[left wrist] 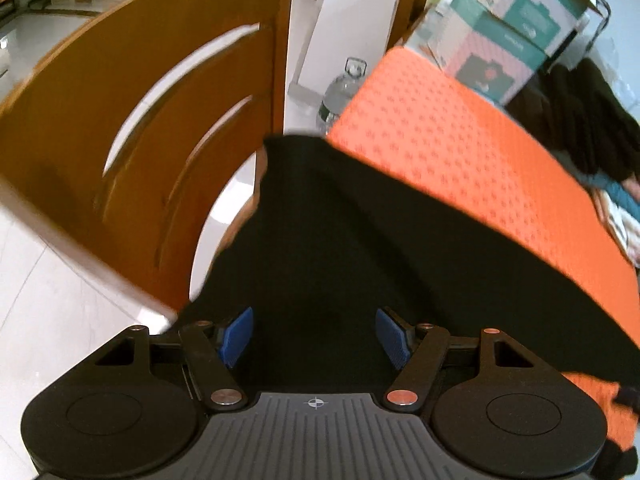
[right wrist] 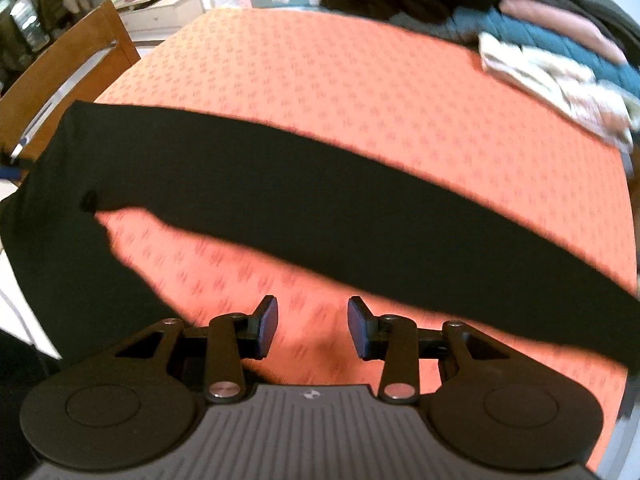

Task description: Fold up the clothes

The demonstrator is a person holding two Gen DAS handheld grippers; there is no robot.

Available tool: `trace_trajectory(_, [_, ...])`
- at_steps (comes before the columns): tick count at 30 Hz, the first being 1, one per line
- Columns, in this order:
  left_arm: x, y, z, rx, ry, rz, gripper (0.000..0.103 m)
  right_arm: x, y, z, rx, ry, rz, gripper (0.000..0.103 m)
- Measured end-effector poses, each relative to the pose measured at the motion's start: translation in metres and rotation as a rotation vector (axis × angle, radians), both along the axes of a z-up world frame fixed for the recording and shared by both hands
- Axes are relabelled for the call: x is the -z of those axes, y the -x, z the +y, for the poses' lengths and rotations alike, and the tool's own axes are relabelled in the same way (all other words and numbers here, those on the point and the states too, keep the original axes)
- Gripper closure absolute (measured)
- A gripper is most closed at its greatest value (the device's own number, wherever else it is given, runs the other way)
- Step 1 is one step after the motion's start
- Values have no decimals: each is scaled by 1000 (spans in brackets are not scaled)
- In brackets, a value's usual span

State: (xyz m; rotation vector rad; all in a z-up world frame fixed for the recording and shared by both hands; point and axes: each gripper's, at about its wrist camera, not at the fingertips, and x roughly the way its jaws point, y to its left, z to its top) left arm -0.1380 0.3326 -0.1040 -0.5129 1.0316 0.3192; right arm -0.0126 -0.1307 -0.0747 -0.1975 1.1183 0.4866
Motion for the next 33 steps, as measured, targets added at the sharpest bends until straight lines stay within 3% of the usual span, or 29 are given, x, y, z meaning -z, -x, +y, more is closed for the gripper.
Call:
trace_trajectory(9, [14, 26, -23, 7, -15, 27, 33, 10, -91, 27, -150, 44, -21, 59])
trace_trajectory(19, [15, 31, -26, -40, -33, 24, 33, 33, -141, 75, -354, 59, -3, 59])
trace_trajectory(22, [16, 32, -25, -72, -23, 19, 33, 32, -146, 77, -375, 32, 23, 76])
trace_trajectory(23, [16, 32, -26, -76, -24, 19, 33, 31, -145, 77, -387, 23, 37, 95])
trace_trajectory(24, [16, 32, -26, -79, -25, 18, 33, 31, -145, 77, -400, 15, 49, 100])
trace_trajectory(33, [15, 38, -25, -96, -18, 12, 33, 31, -146, 74, -356, 99, -24, 101])
